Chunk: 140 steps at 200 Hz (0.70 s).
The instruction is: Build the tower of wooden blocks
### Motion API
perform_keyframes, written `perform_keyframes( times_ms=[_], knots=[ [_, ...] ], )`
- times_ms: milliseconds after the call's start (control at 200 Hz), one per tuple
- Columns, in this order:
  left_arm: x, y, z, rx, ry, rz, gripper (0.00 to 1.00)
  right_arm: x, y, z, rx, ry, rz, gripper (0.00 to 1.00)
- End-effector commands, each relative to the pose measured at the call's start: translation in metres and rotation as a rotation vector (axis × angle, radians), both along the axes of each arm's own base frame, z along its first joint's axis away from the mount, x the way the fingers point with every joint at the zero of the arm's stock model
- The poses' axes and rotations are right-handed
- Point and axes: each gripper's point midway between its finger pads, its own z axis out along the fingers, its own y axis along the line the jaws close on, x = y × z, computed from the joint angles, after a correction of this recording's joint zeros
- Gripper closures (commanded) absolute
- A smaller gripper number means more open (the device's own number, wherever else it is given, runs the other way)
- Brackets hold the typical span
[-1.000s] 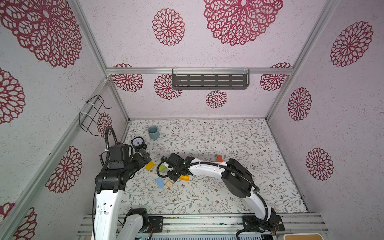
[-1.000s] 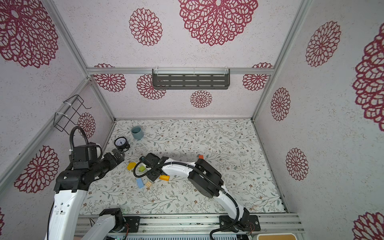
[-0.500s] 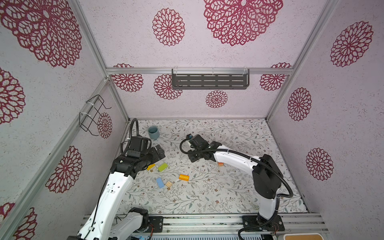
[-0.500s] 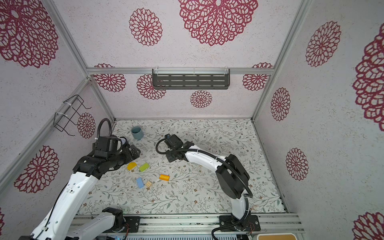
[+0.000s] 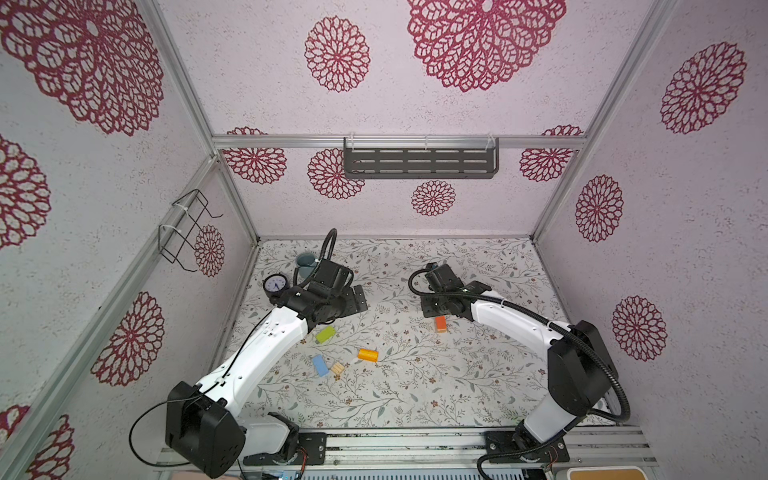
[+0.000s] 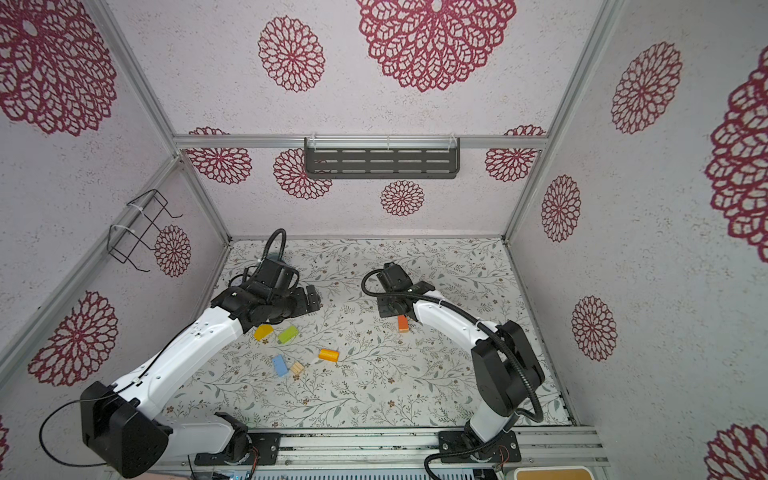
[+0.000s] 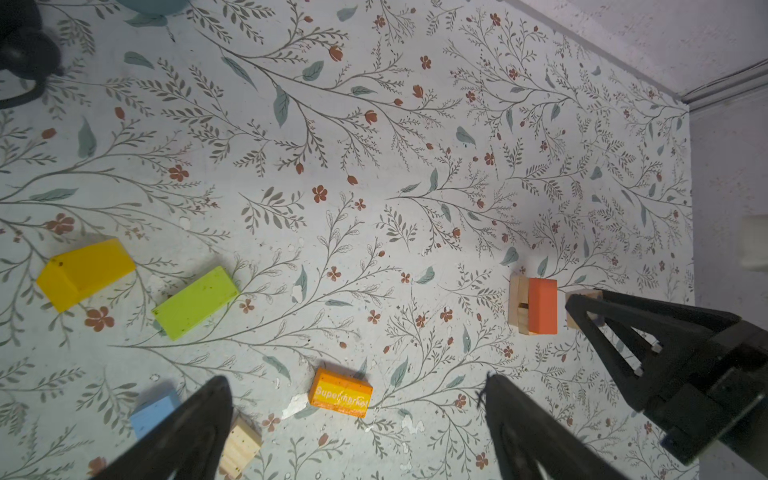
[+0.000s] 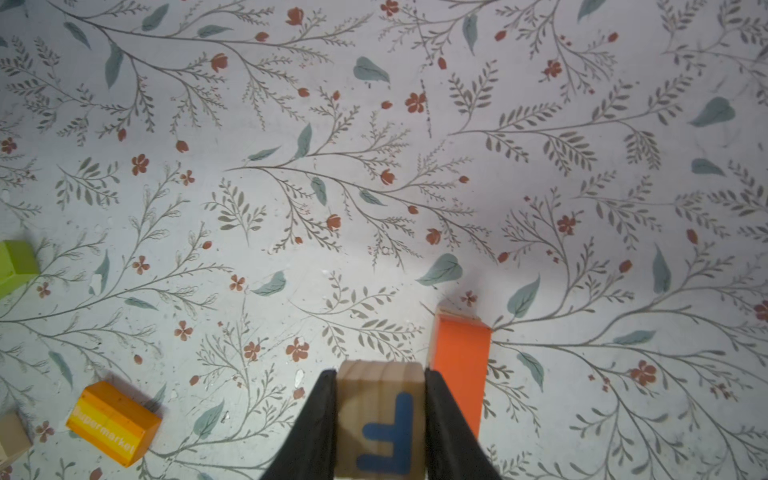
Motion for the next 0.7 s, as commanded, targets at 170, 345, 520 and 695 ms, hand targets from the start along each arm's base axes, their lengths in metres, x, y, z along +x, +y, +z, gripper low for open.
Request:
perform_keyframes(
  times_ms=[170, 345, 520, 695],
  knots=[
    [0.014, -0.016, 0.006, -0.009, -0.05, 0.001, 0.03, 0.004, -0.026, 0.001, 0.0, -0.006, -0.112, 0.81],
    [0.011, -0.015, 0.0, 0.002, -0.04, -0.001, 0.03, 0.006, -0.033, -0.009, -0.022, 0.007, -0.143, 0.8],
    [0.01, -0.013, -0.005, 0.01, -0.034, -0.002, 0.03, 0.01, -0.033, -0.012, -0.019, 0.013, -0.153, 0.8],
    [0.01, -0.013, -0.006, 0.015, -0.033, -0.009, 0.03, 0.011, -0.032, -0.016, -0.013, 0.026, -0.161, 0.8]
  ],
)
